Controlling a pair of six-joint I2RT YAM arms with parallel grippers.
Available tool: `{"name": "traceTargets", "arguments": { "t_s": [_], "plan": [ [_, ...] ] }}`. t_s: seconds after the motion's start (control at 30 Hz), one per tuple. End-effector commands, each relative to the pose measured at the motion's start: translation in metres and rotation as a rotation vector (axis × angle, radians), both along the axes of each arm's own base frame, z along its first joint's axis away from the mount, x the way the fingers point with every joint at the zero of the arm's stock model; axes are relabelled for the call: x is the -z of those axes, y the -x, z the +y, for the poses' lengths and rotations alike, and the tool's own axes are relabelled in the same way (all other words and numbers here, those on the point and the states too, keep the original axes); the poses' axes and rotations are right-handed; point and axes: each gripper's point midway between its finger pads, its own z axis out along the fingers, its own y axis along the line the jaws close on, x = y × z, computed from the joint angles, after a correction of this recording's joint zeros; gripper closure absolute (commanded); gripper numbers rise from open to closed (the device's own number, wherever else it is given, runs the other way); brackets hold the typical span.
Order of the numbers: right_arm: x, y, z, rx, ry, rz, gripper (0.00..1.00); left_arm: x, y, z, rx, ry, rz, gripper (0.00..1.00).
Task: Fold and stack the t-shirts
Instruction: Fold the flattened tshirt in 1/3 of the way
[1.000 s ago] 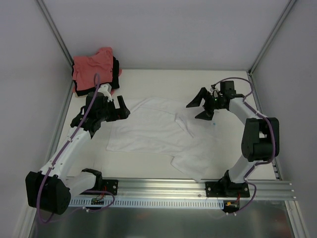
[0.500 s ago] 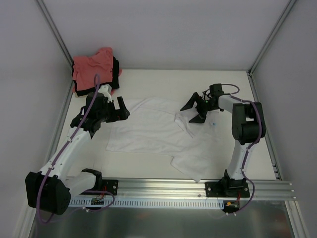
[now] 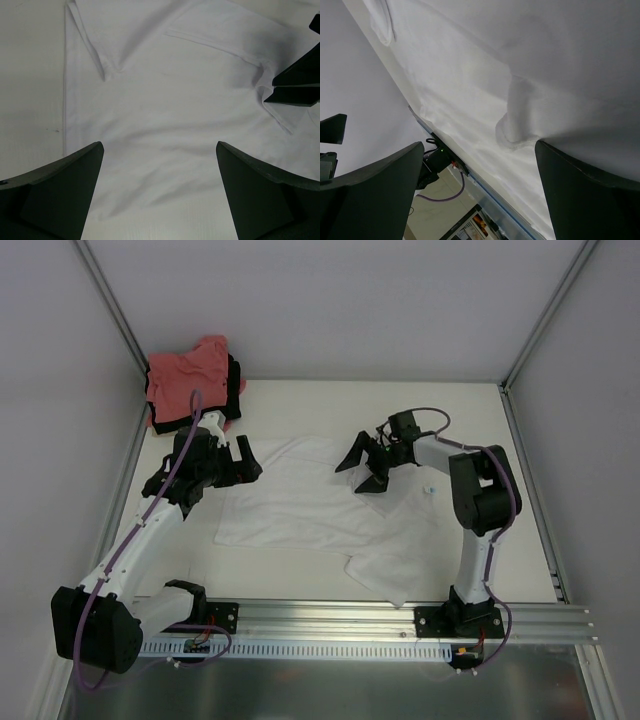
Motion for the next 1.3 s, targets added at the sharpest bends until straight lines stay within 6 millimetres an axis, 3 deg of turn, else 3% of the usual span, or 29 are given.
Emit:
{"name": "traceTargets", "arguments": {
  "t_s": [0.0,0.2,0.33,0.43,0.53,0.73,0.9,1.27],
  "plan": [
    [-0.009,0.008,0.017,-0.023,-0.006,-0.016,0.01,-0.008,0.001,-0.002,0.02,-0.012,-0.037,0.01],
    [-0.011,0.021,0.028,-0.055,0.005,-0.021,0.0,-0.006,-0.001,-0.002,0.017,-0.01,-0.041,0.01],
    [-0.032,0.022,0.027,-0.059,-0.01,-0.062,0.0,0.005,-0.008,-0.004,0.012,-0.01,-0.024,0.01],
    [-0.044,0.025,0.026,-0.063,-0.015,-0.084,0.0,0.03,-0.015,-0.003,-0.014,-0.024,0.065,0.01],
    [-0.055,0.03,0.024,-0.071,-0.017,-0.108,0.0,0.072,-0.022,-0.004,-0.041,-0.03,0.206,0.01],
    [-0.068,0.05,0.015,-0.086,-0.029,-0.143,0.01,0.102,-0.05,-0.006,-0.106,0.002,0.264,0.07],
    [-0.081,0.064,0.002,-0.085,-0.029,-0.181,0.0,0.101,-0.073,-0.006,-0.122,-0.01,0.231,0.1],
    [-0.077,0.072,-0.004,-0.086,-0.029,-0.167,0.0,0.096,-0.102,0.0,-0.151,-0.064,0.203,0.17]
  ]
}}
